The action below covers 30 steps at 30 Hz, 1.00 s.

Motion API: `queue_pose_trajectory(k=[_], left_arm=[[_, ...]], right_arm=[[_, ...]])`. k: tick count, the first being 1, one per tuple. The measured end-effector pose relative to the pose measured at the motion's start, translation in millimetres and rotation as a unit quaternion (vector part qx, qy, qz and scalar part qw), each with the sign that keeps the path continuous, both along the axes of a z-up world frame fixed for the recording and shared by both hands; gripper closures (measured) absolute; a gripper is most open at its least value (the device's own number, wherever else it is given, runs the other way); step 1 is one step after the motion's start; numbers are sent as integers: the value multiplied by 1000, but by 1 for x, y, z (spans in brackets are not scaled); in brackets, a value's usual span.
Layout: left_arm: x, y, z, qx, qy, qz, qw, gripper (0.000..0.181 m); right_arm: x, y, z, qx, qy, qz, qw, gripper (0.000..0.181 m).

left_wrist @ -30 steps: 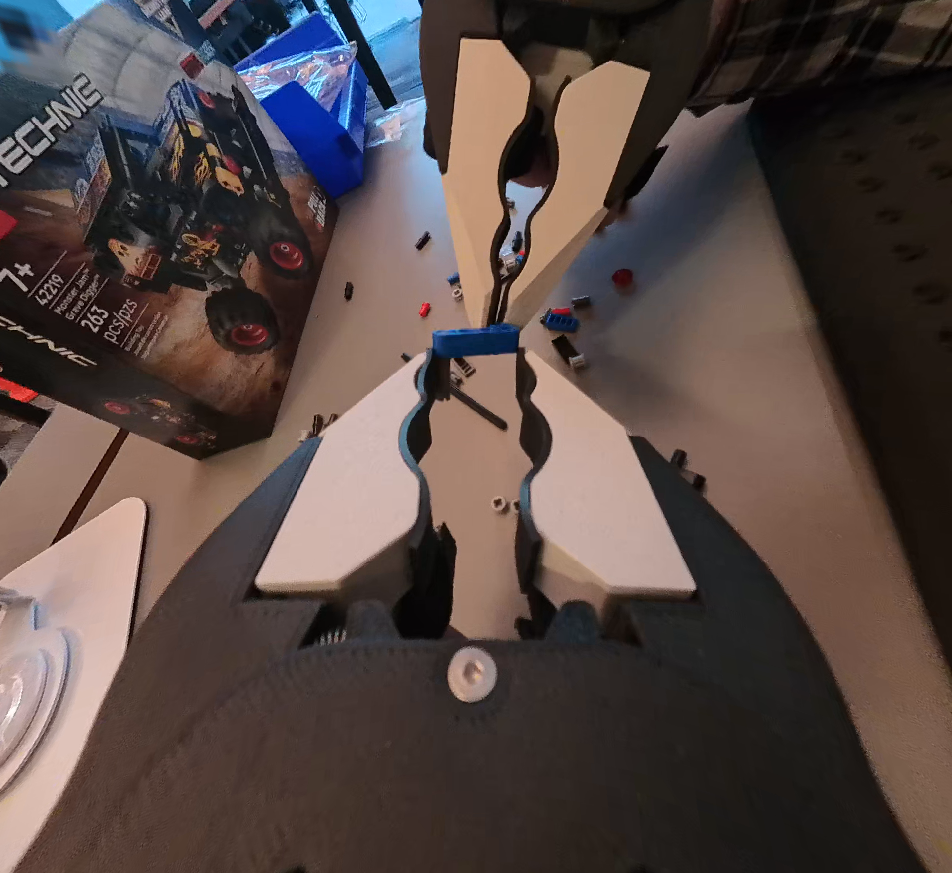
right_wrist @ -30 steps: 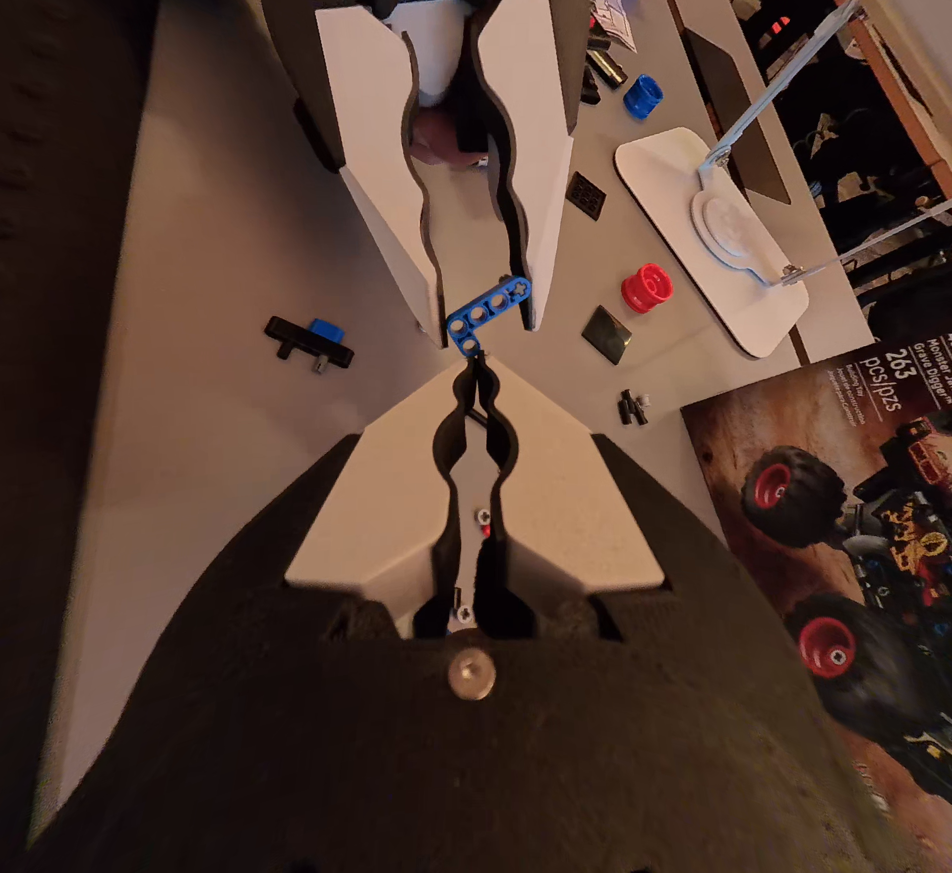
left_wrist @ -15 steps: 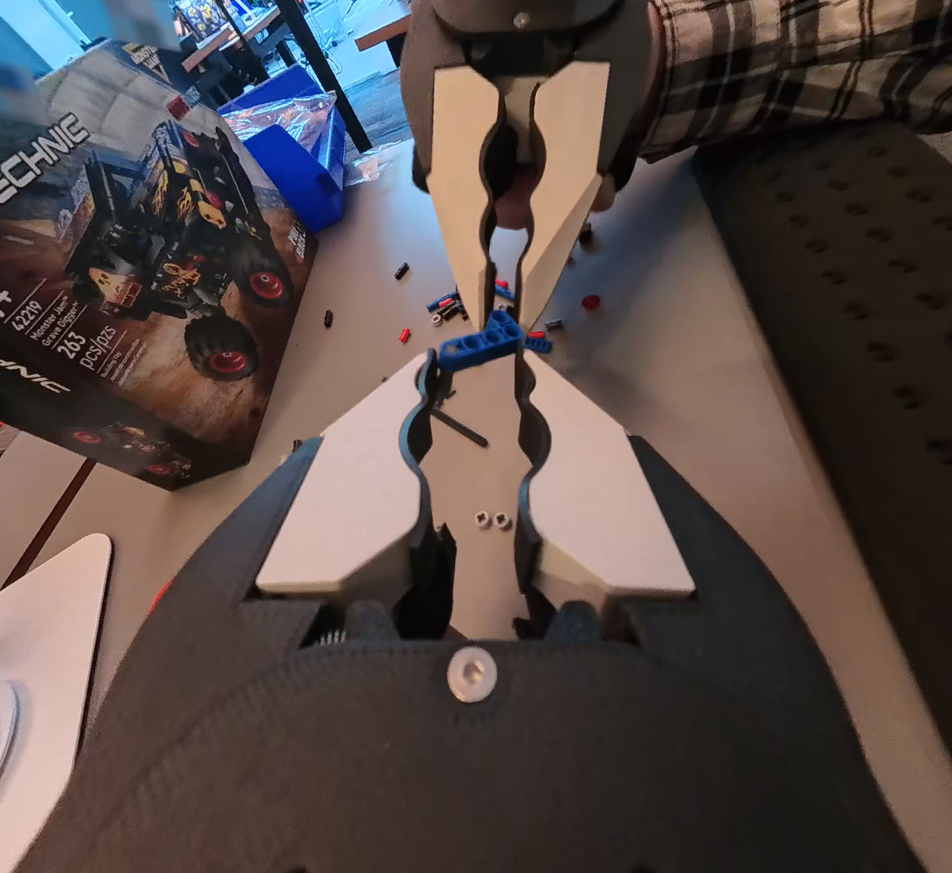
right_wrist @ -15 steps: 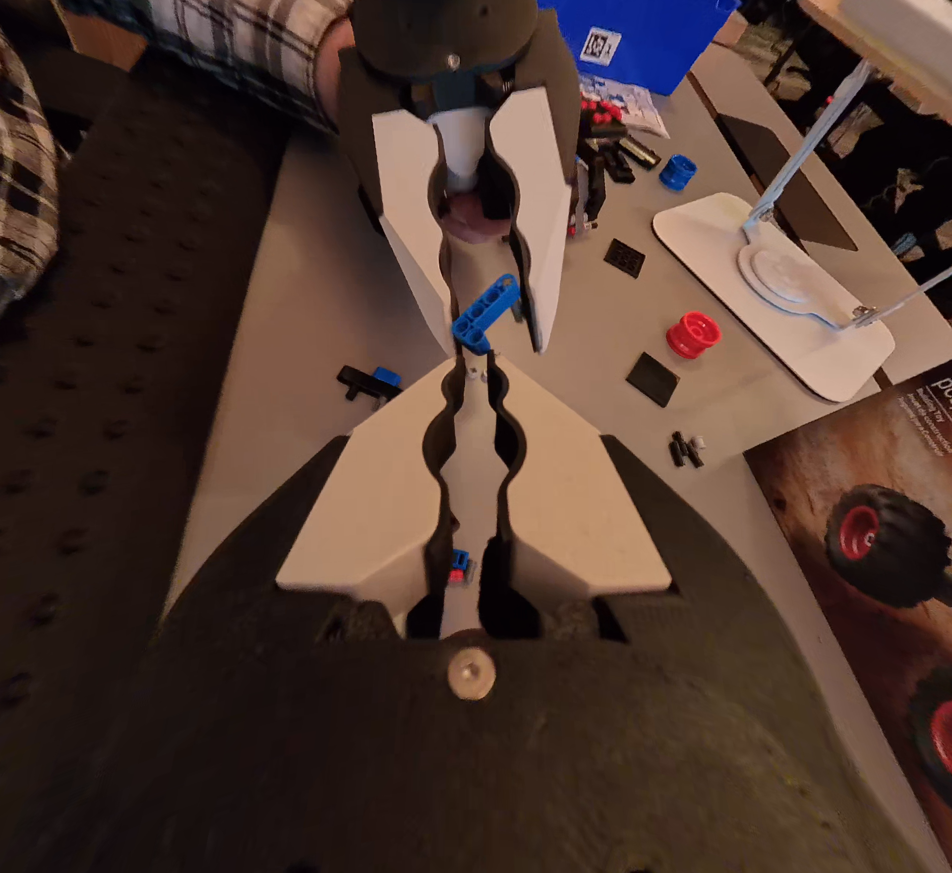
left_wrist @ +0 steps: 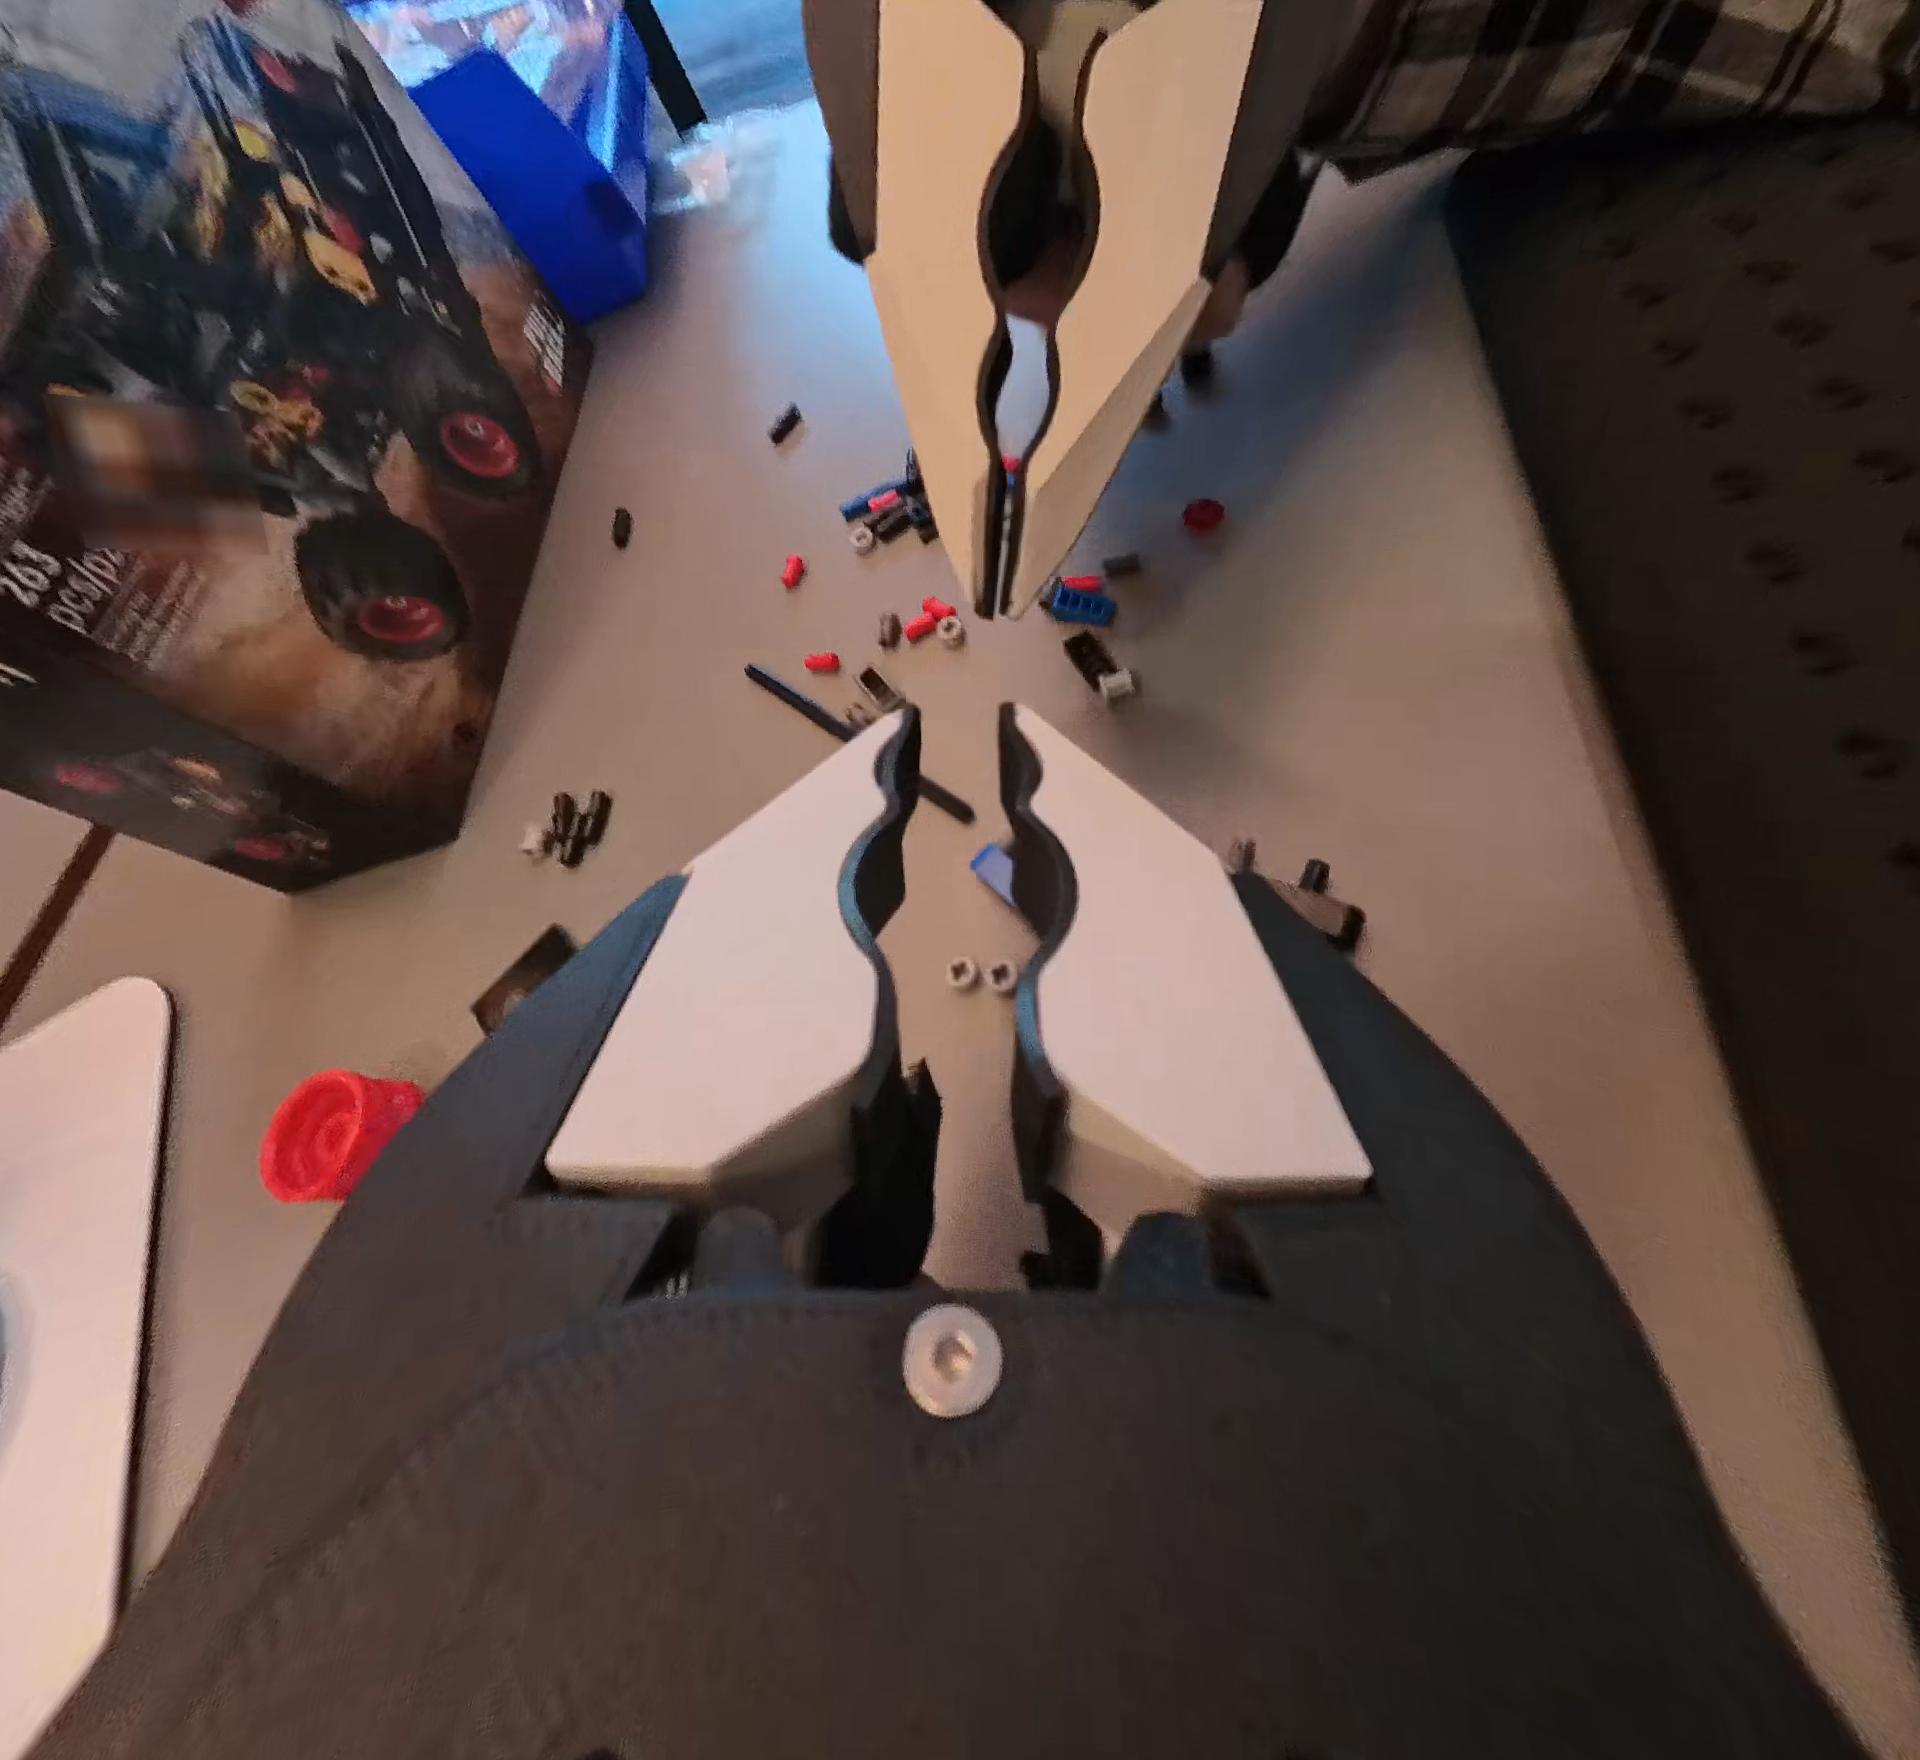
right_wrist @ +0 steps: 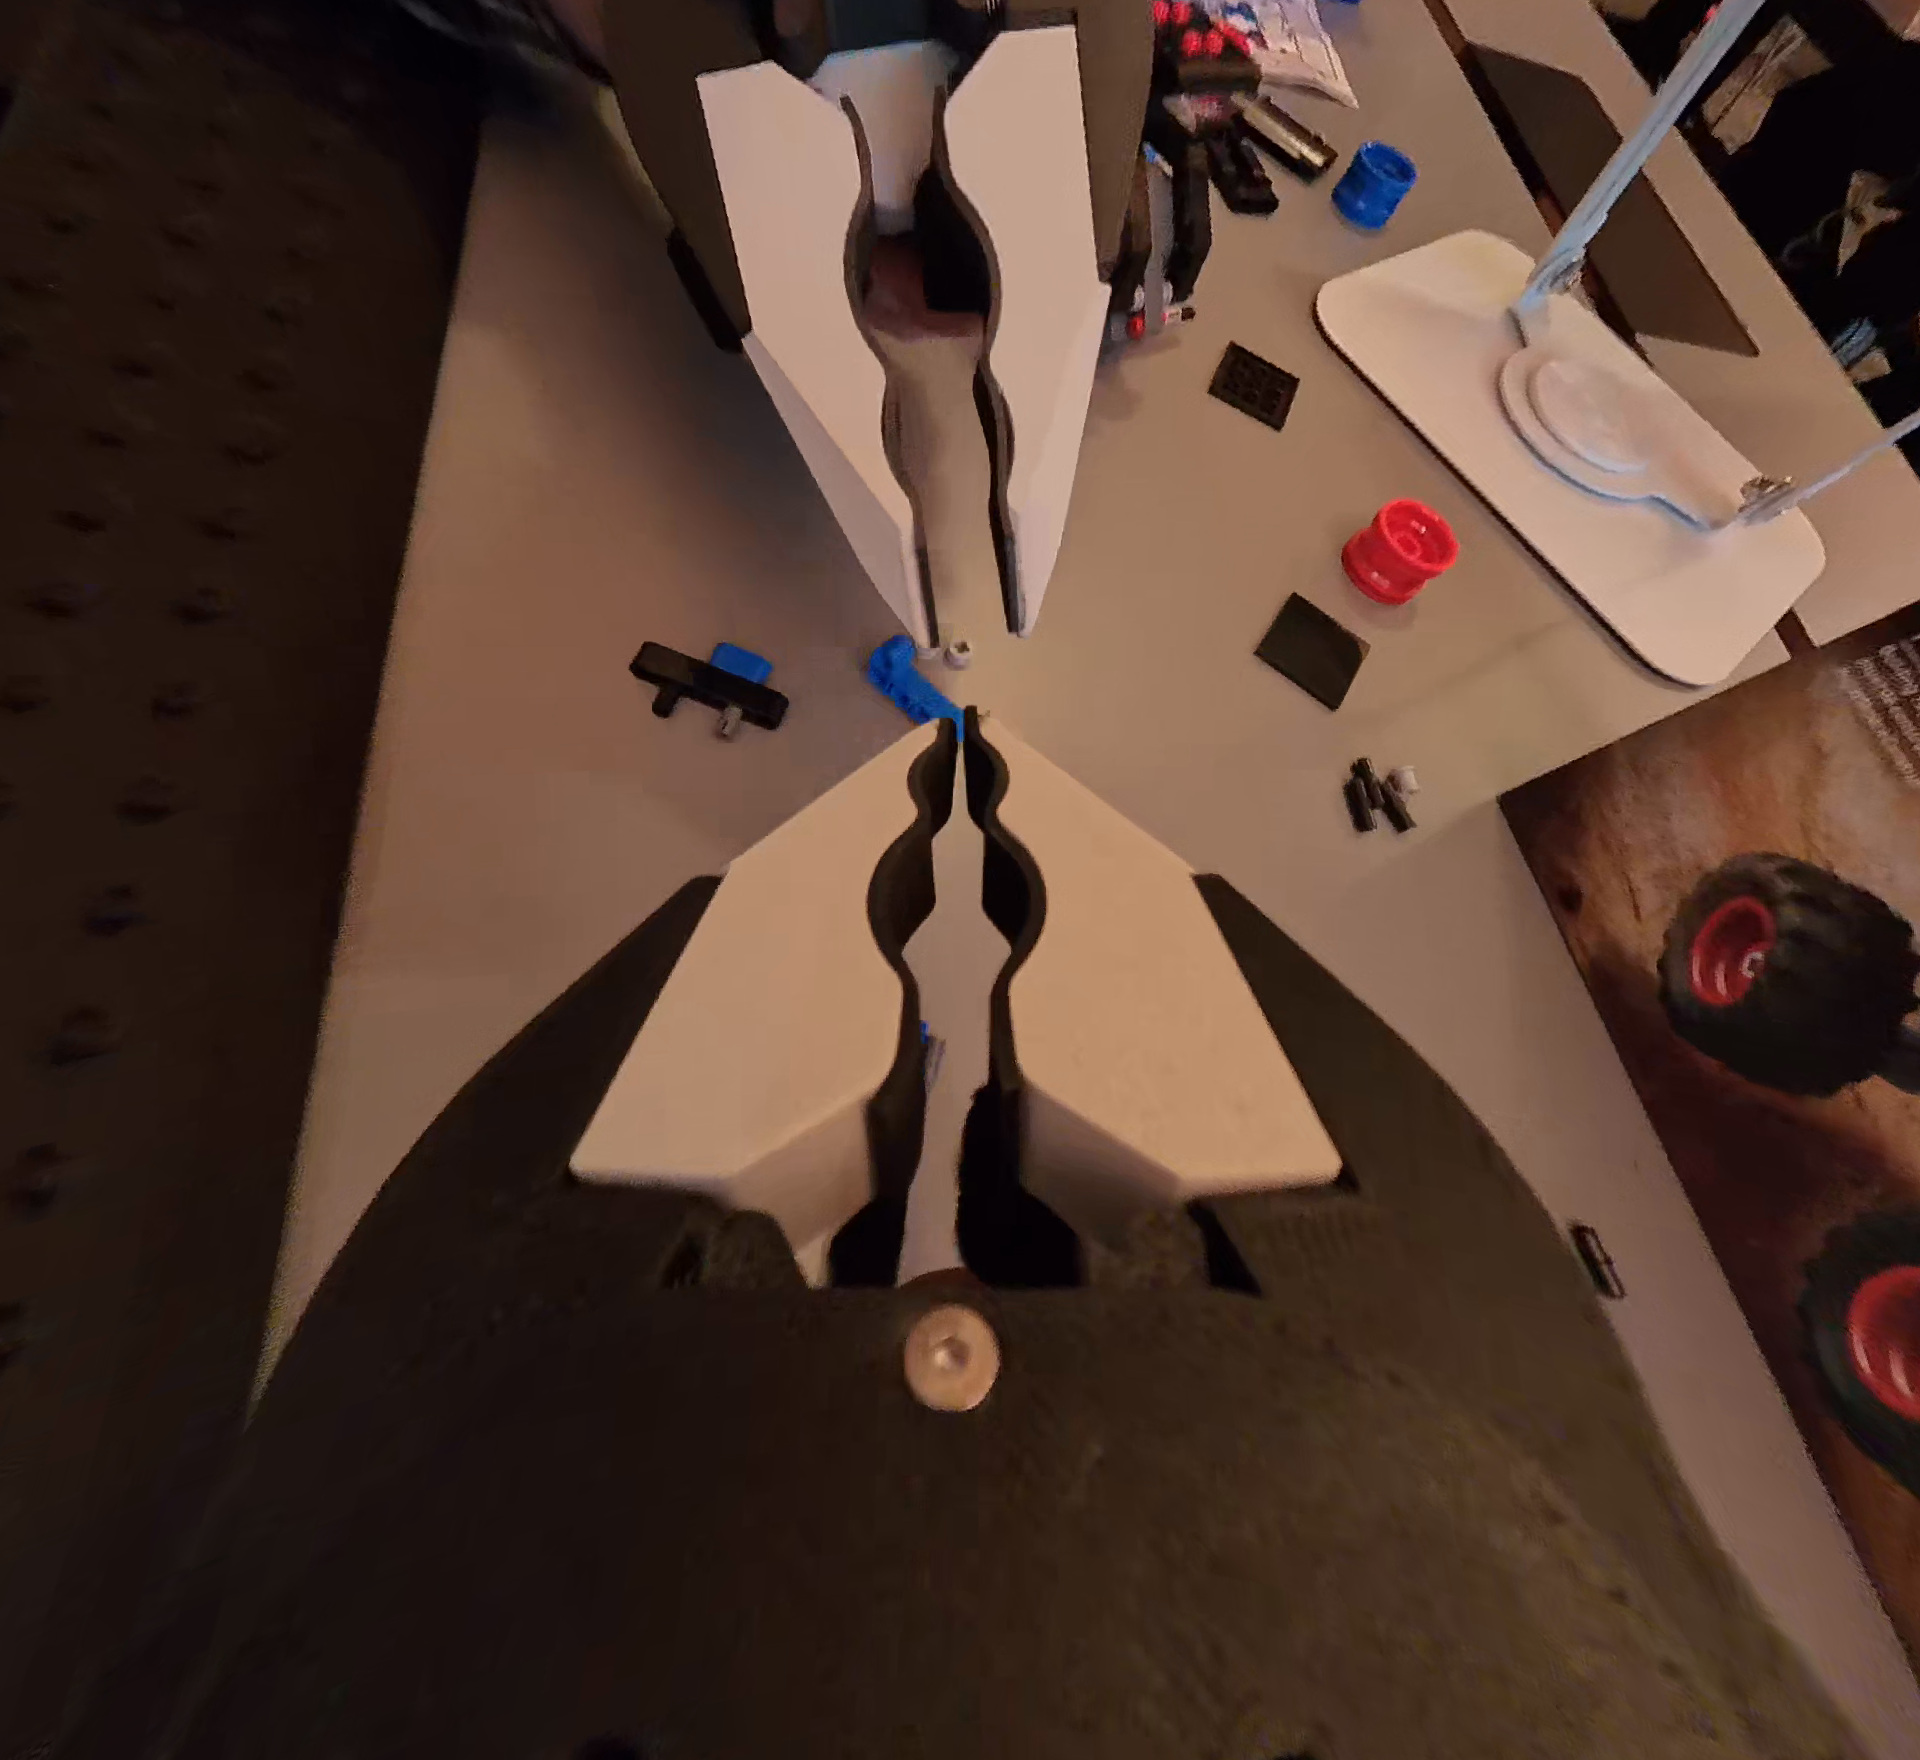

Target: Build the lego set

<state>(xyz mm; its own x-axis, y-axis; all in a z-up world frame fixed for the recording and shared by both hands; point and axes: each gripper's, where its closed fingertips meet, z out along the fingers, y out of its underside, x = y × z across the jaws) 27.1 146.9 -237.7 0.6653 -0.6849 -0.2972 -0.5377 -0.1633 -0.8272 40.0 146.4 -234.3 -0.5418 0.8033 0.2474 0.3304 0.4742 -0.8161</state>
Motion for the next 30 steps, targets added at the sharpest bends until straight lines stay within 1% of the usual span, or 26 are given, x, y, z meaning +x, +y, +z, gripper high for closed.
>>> queue_pose_trajectory(k=[1, 4, 6, 7, 9, 13, 16, 18, 23, 27, 30], left_arm=[[-1, -2, -6, -20, 10, 0, 1000, 167], [-8, -6, -27, -73, 57, 9, 996, 156], [-12, -13, -38, -116, 75, 22, 990, 142], [-15, -14, -41, -124, 87, 31, 988, 142], [-19, -17, -47, -138, 109, 35, 984, 145], [-15, -20, -53, -151, 111, 33, 982, 173], [-13, -21, -52, -155, 101, 33, 982, 174], [-14, -19, -51, -167, 75, 45, 982, 174], [-8, -12, -39, -195, -43, 59, 978, 174], [-2, -8, -27, -203, -121, 59, 970, 175], [0, -7, -21, -211, -160, 58, 963, 174]], right_arm=[[0, 0, -3, 2, -6, -1, 1000, 181], [-1, 0, -13, 9, -29, -2, 1000, 179], [-1, 2, -19, 17, -42, -6, 999, 177], [-1, 1, -22, 19, -48, -6, 999, 177], [-2, -2, -26, 22, -56, -2, 998, 176], [-4, -4, -32, 29, -65, -1, 997, 175], [-6, -3, -31, 34, -58, -4, 998, 173], [-7, -5, -30, 42, -52, 0, 998, 170], [-9, -4, -31, 65, -47, -6, 997, 161], [-13, 0, -25, 93, -25, -18, 995, 163], [-14, 1, -23, 125, -7, -20, 992, 169]])
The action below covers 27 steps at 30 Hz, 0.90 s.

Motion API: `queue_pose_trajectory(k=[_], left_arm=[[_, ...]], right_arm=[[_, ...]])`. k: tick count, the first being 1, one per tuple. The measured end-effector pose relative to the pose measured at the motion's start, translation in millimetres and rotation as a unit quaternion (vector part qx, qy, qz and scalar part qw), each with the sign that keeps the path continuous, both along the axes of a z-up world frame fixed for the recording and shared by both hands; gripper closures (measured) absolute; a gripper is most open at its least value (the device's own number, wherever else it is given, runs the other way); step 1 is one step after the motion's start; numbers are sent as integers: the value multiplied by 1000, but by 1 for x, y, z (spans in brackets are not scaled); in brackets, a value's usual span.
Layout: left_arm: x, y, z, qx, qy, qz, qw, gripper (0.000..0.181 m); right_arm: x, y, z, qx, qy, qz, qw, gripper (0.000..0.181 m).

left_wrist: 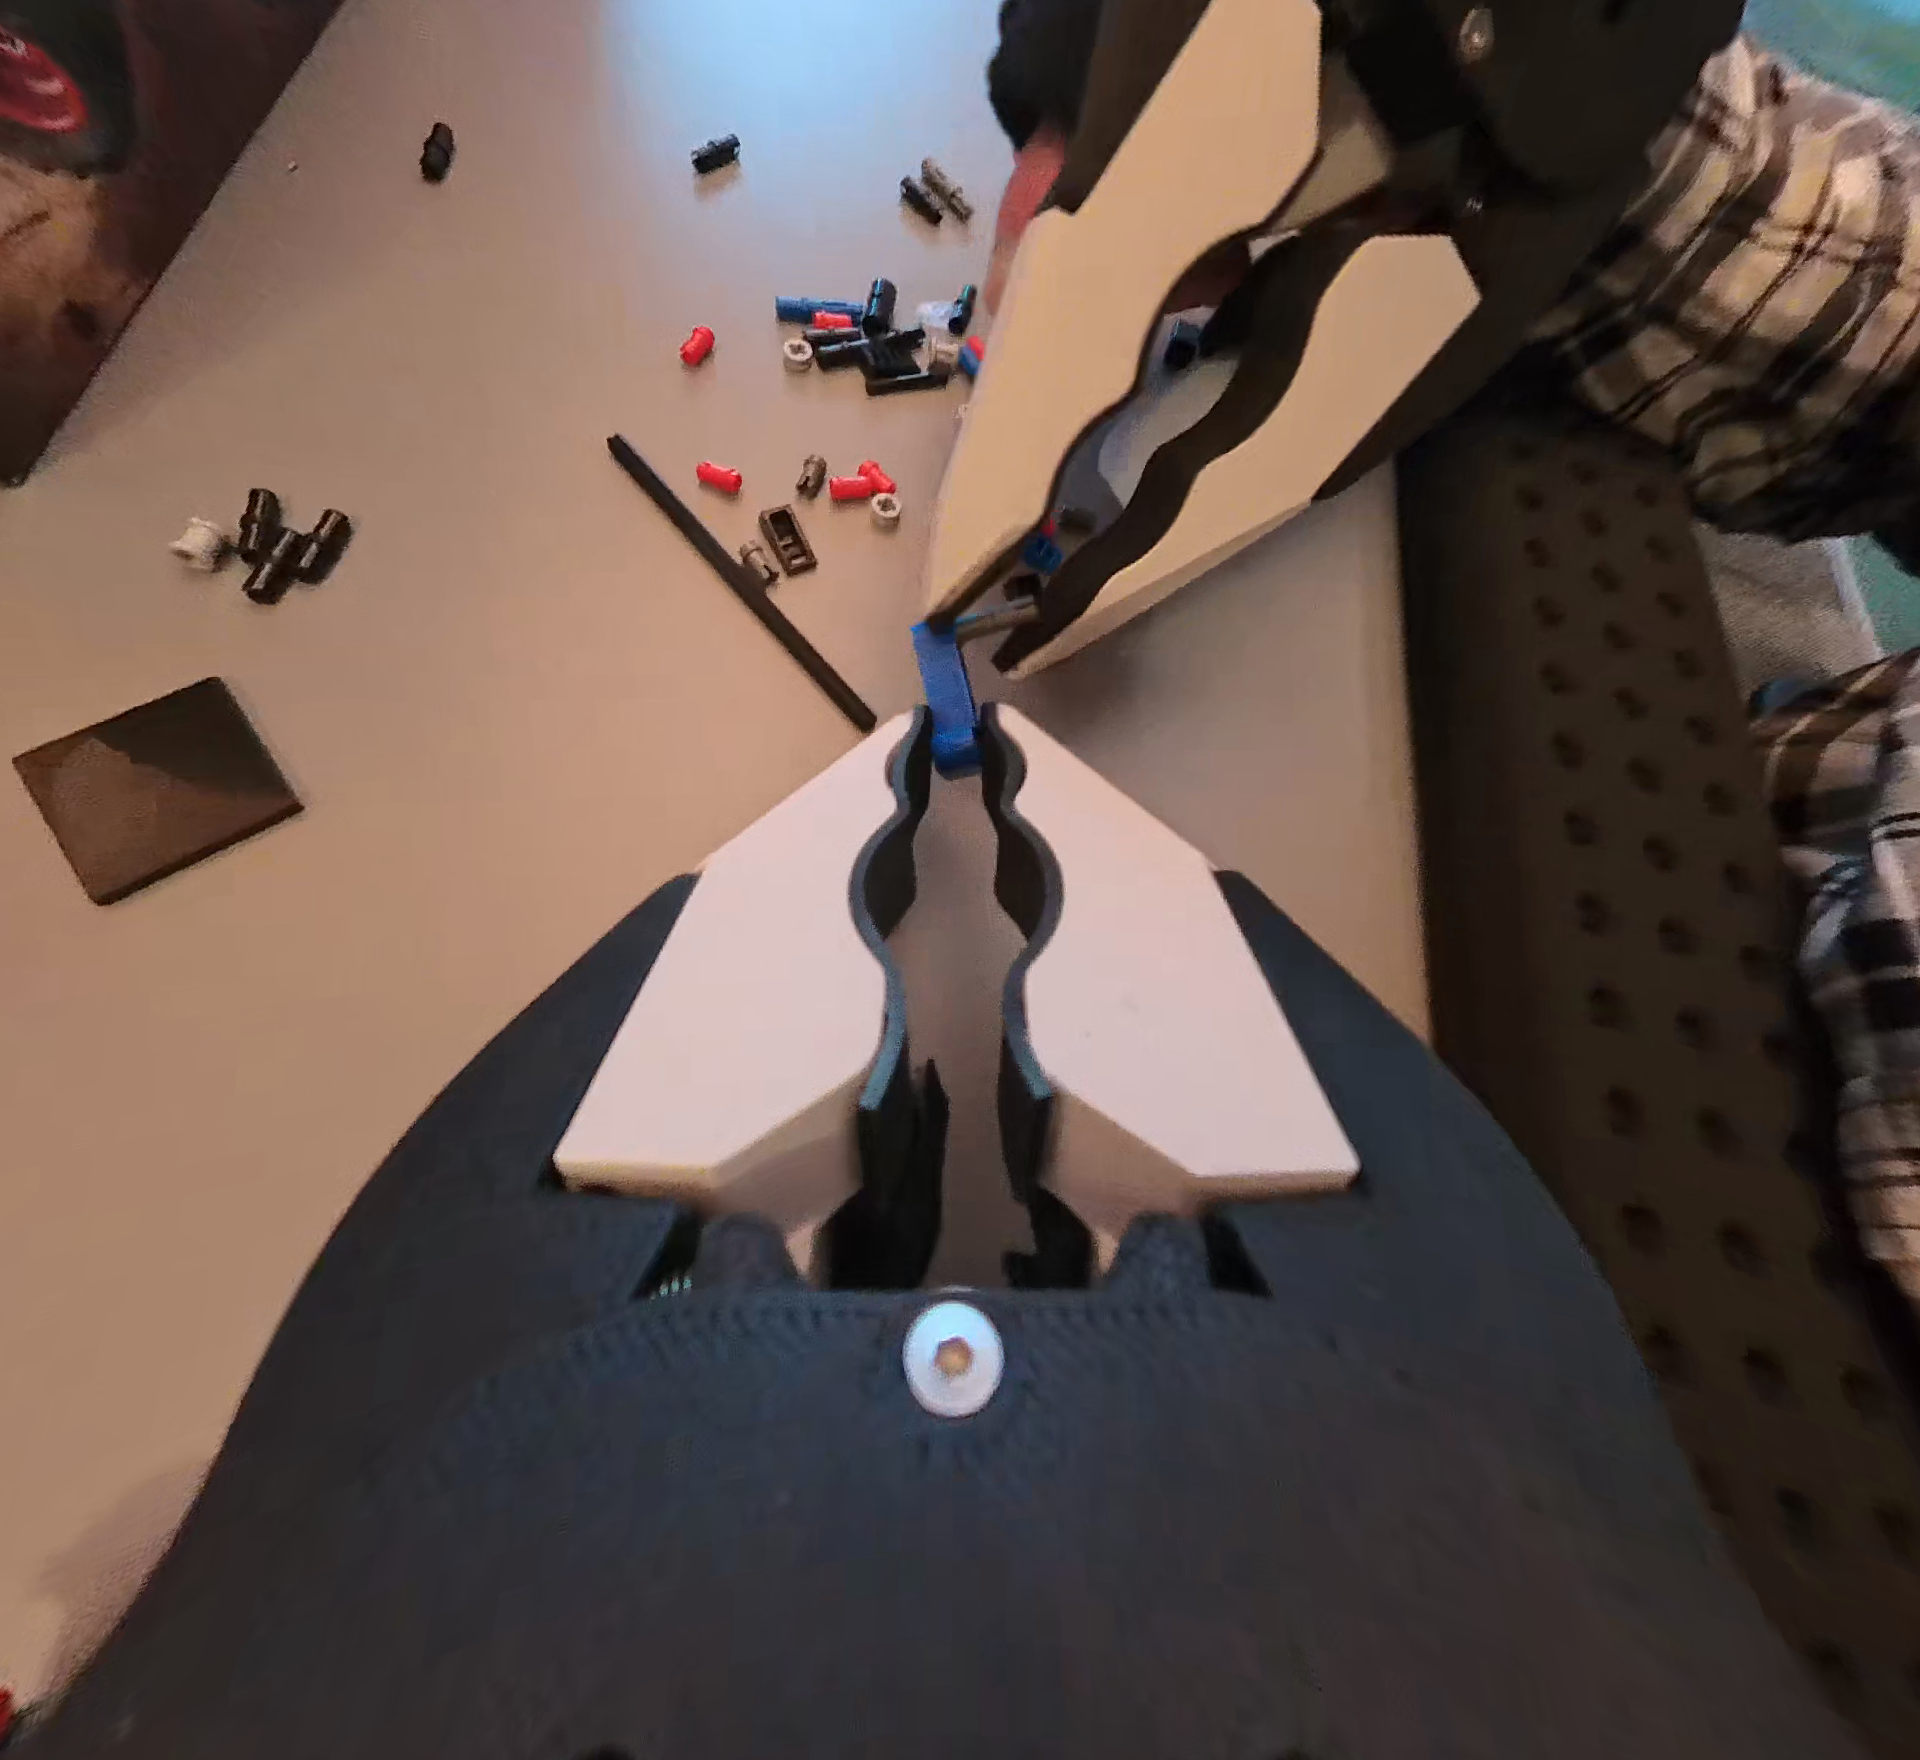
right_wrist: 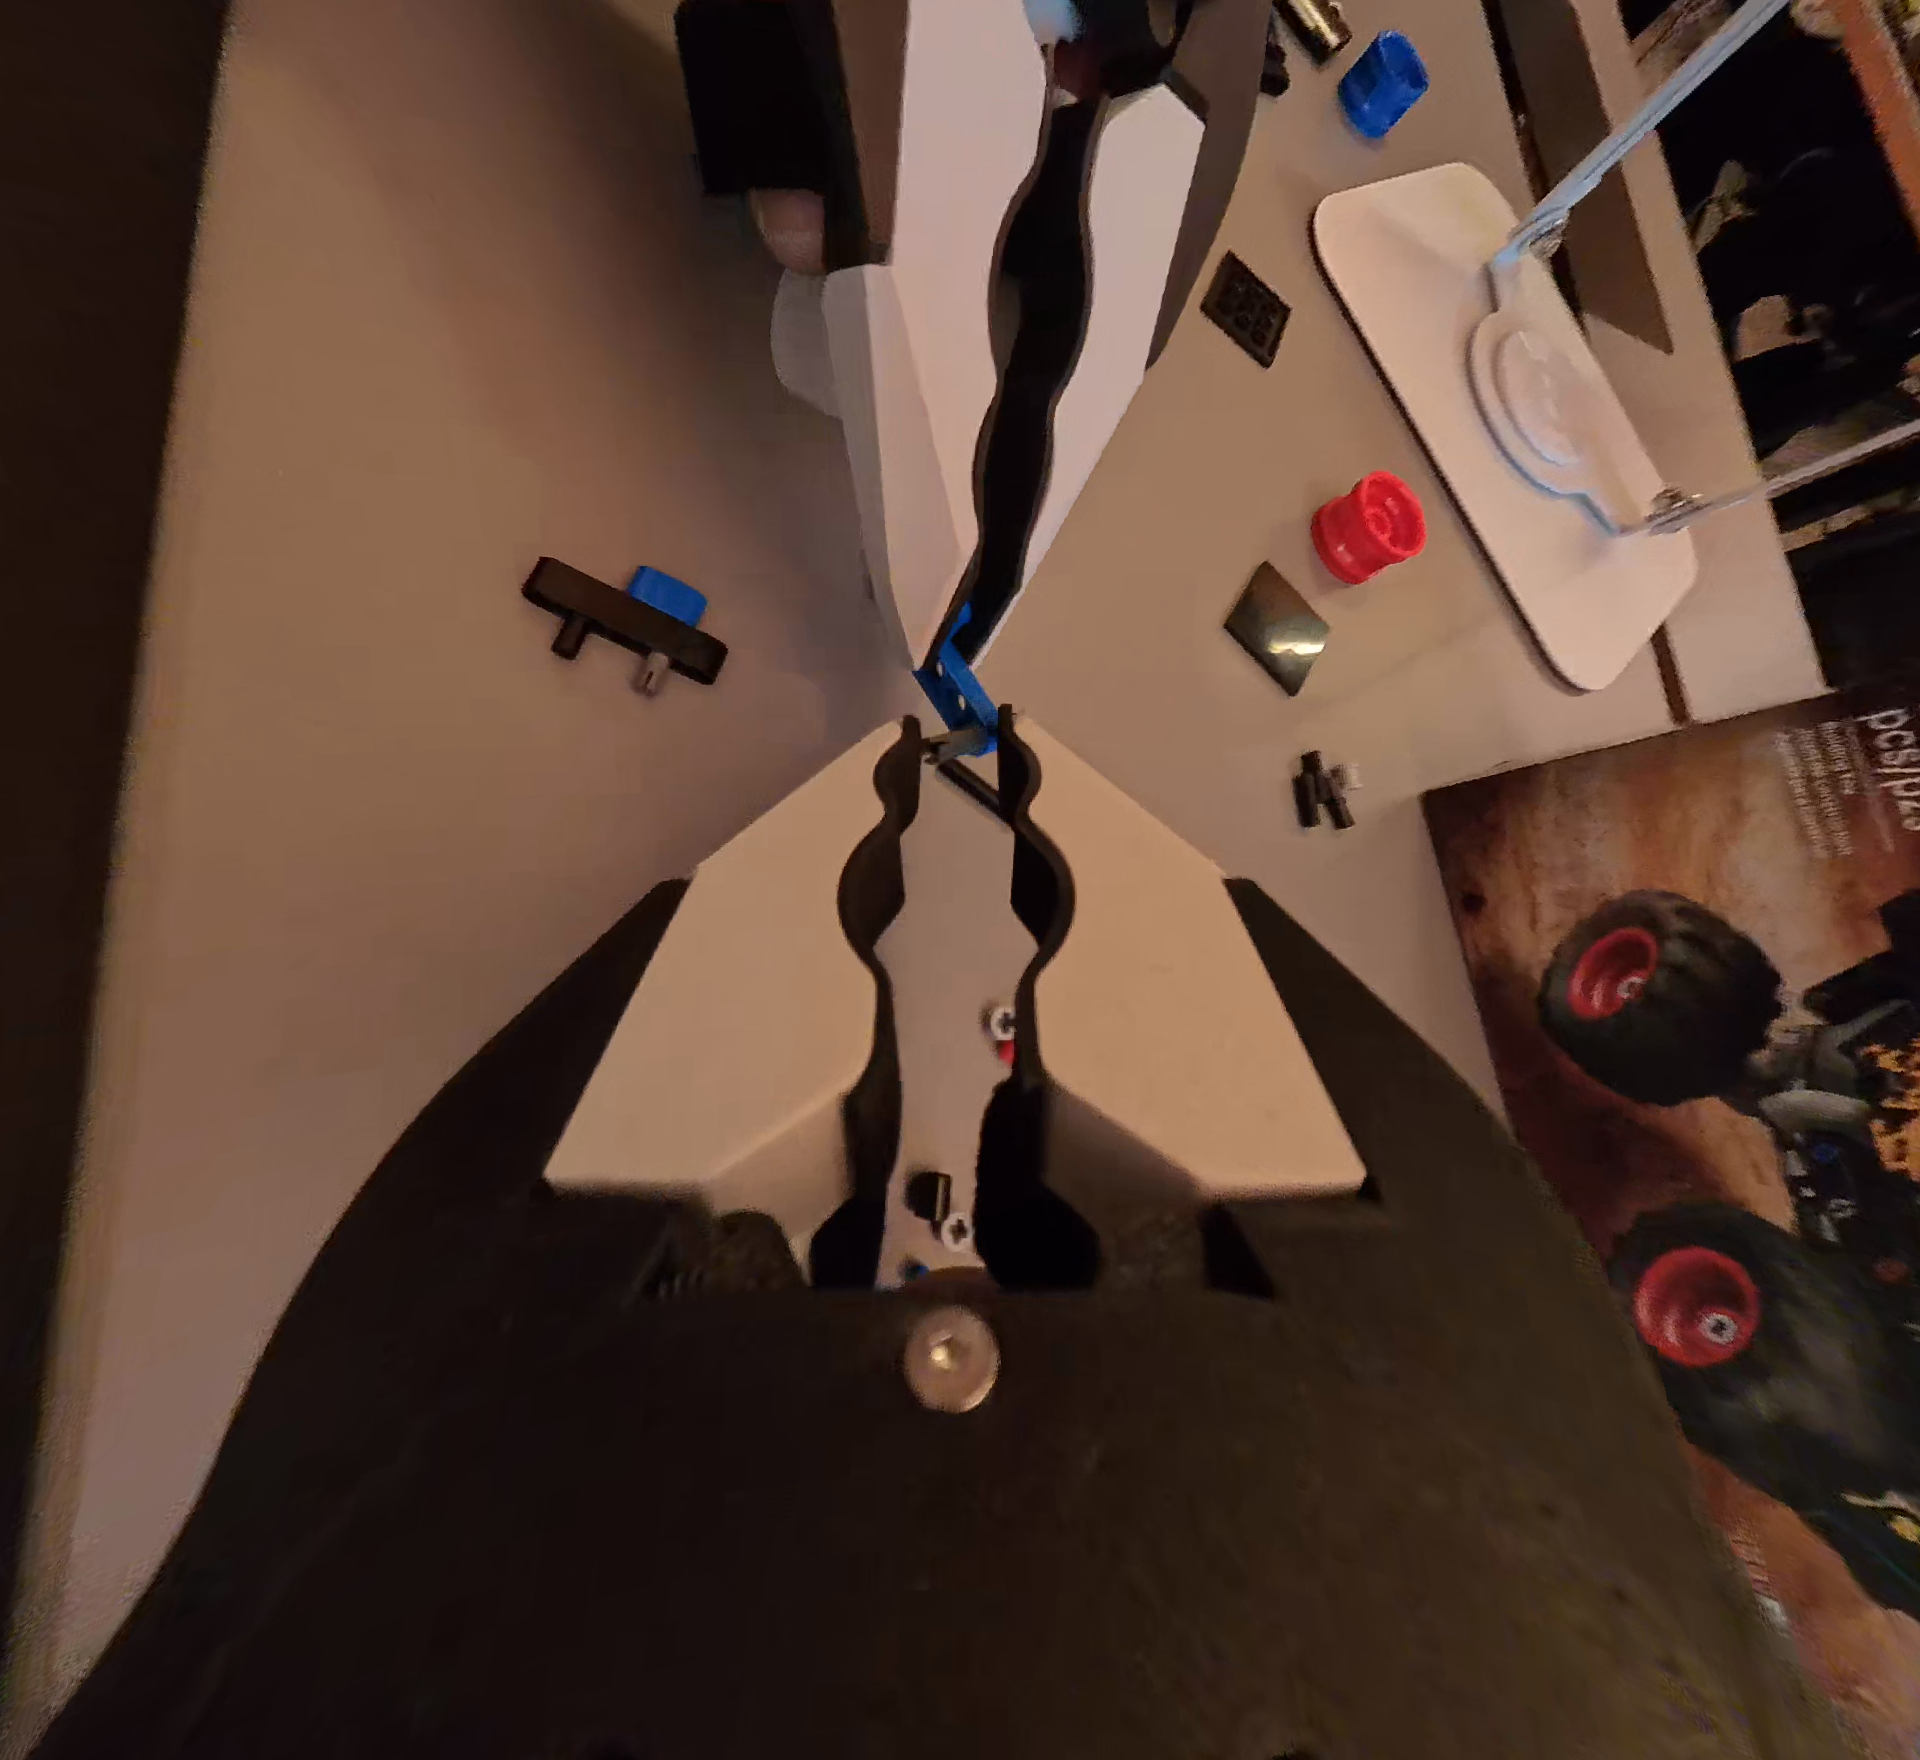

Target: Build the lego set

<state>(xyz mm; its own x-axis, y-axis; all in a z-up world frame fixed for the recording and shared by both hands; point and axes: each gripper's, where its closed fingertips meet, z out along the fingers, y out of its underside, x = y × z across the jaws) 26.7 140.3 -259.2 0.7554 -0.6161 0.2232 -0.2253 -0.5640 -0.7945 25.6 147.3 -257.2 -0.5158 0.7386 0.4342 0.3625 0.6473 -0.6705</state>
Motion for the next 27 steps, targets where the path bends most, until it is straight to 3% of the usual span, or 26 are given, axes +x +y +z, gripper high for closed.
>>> queue_pose_trajectory(k=[6, 13, 20, 25, 27], left_arm=[[2, 0, 9, -10, -61, 2, 998, 173], [2, 3, 18, 12, -74, 1, 997, 172], [3, 6, 23, 65, -19, -8, 998, 171], [2, 5, 31, 66, -67, -2, 996, 172], [3, 5, 36, 66, -93, -5, 994, 173]], right_arm=[[-1, 3, 12, -2, 27, -6, 1000, 178], [-3, 5, 17, -28, 38, -13, 999, 179], [-2, 9, 24, -57, 46, -20, 997, 179], [-1, 8, 36, -91, 72, -14, 993, 176], [0, 9, 42, -114, 79, -13, 990, 165]])
